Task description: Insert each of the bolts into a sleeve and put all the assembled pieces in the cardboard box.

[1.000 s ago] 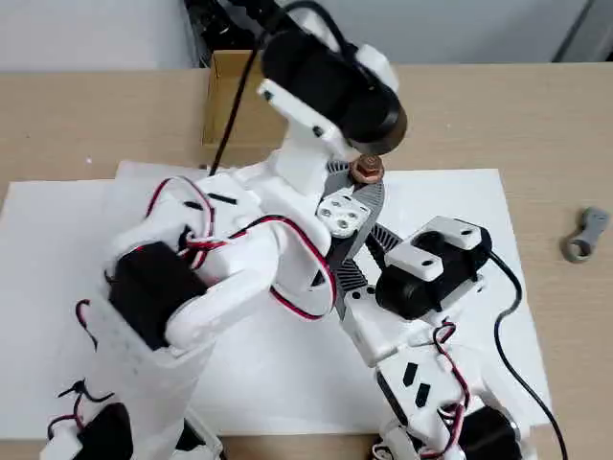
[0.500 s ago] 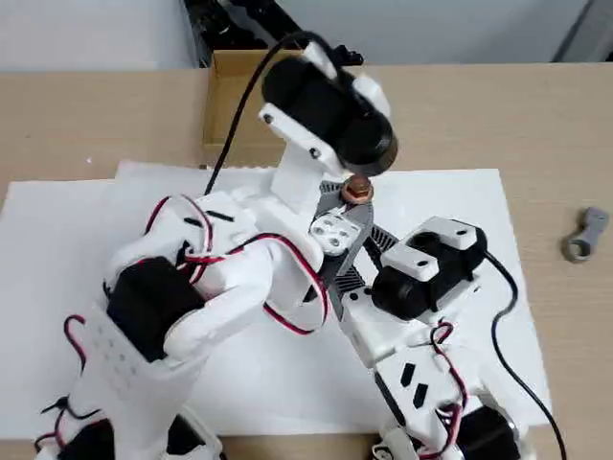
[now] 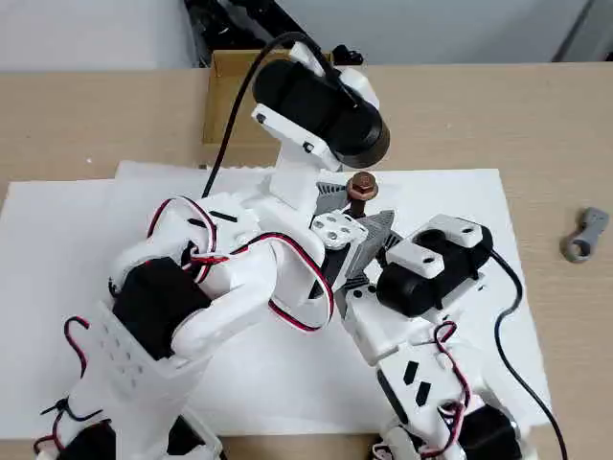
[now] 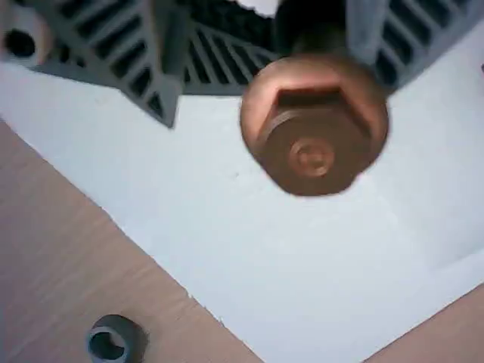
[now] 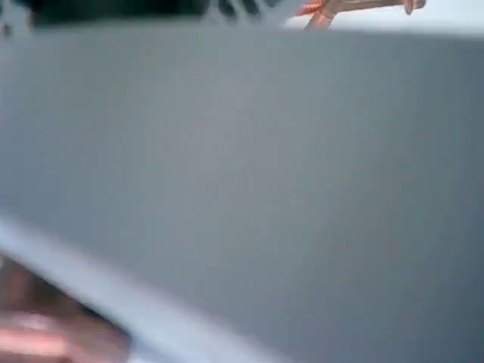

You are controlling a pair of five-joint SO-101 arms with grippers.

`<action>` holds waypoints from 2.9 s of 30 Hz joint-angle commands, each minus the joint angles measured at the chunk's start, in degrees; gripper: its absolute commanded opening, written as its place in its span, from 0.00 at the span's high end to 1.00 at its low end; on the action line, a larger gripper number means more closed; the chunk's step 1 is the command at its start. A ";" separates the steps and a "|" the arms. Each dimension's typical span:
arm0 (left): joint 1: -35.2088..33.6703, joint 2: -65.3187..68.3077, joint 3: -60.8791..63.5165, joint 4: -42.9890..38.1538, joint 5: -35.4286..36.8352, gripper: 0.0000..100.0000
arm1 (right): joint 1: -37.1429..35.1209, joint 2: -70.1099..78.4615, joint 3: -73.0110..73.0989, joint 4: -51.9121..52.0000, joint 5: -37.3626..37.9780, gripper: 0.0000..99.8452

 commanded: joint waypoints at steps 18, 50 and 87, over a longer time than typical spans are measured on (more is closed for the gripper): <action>-6.86 -0.44 -6.11 3.25 -3.60 0.86 | 0.13 -0.57 -0.70 -0.57 0.44 1.00; -40.26 -21.89 12.26 12.92 -6.51 0.96 | 8.22 88.75 -44.40 -45.49 0.09 1.00; -40.35 -23.47 37.58 4.40 -12.13 0.93 | 11.30 118.11 -83.08 -18.59 -4.40 0.81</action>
